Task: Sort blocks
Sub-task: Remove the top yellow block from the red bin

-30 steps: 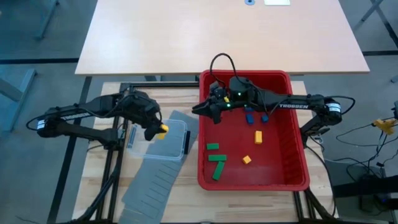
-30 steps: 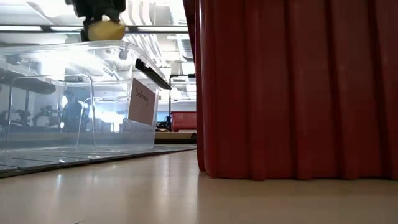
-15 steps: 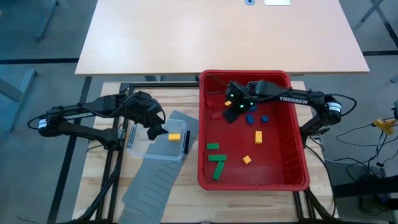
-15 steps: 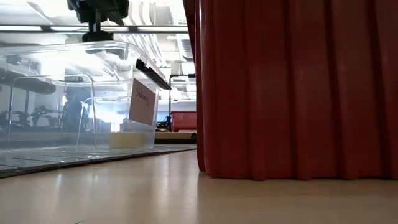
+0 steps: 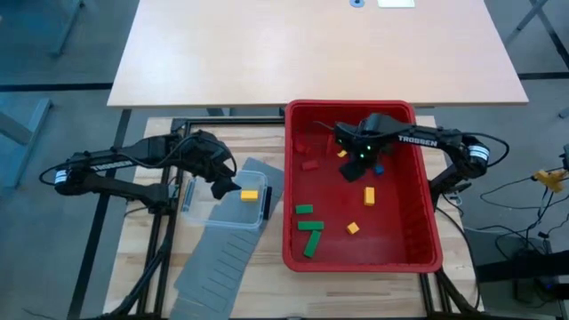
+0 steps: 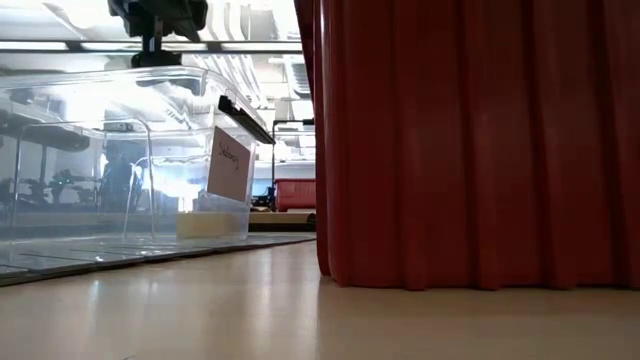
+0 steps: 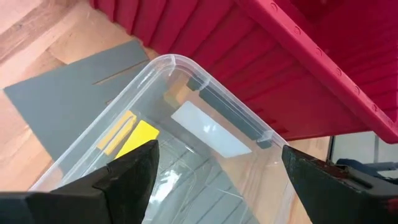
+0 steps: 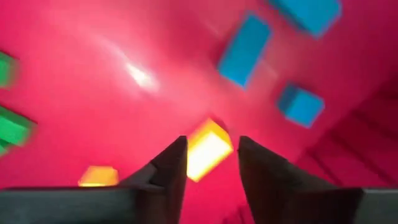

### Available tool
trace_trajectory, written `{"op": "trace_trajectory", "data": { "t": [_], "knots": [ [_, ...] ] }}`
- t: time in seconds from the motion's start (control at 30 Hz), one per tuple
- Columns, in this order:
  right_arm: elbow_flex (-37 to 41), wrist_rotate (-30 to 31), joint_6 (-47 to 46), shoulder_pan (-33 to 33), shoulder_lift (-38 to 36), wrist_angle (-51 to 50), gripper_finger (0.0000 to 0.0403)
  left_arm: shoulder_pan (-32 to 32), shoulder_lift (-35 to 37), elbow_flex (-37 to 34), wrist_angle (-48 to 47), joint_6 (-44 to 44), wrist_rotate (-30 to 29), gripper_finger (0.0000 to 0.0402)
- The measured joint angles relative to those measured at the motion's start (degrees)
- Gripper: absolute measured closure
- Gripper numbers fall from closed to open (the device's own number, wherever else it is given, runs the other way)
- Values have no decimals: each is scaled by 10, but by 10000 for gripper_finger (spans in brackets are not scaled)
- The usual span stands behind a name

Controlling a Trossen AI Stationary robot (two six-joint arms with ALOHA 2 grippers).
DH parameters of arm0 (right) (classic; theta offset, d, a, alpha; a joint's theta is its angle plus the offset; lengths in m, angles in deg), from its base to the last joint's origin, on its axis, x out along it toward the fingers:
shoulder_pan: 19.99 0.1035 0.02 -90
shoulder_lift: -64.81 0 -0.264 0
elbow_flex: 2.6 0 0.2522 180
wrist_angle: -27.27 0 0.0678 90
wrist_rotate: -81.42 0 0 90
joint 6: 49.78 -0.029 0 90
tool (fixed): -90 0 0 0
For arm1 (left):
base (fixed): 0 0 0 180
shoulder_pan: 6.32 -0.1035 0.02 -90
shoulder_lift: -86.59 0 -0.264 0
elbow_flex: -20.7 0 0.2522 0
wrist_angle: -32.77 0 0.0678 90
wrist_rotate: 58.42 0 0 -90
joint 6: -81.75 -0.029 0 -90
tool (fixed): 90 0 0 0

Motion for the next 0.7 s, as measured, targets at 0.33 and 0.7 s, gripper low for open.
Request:
{"op": "trace_trajectory", "data": {
  "t": [0.33, 0.7],
  "knots": [
    [147, -30, -141, 16, -92, 125, 191, -1, 0, 0, 1, -17, -4, 88],
    [241, -54, -317, 46, -272, 235, 210, -1, -1, 0, 1, -17, -3, 88]
  ]
}}
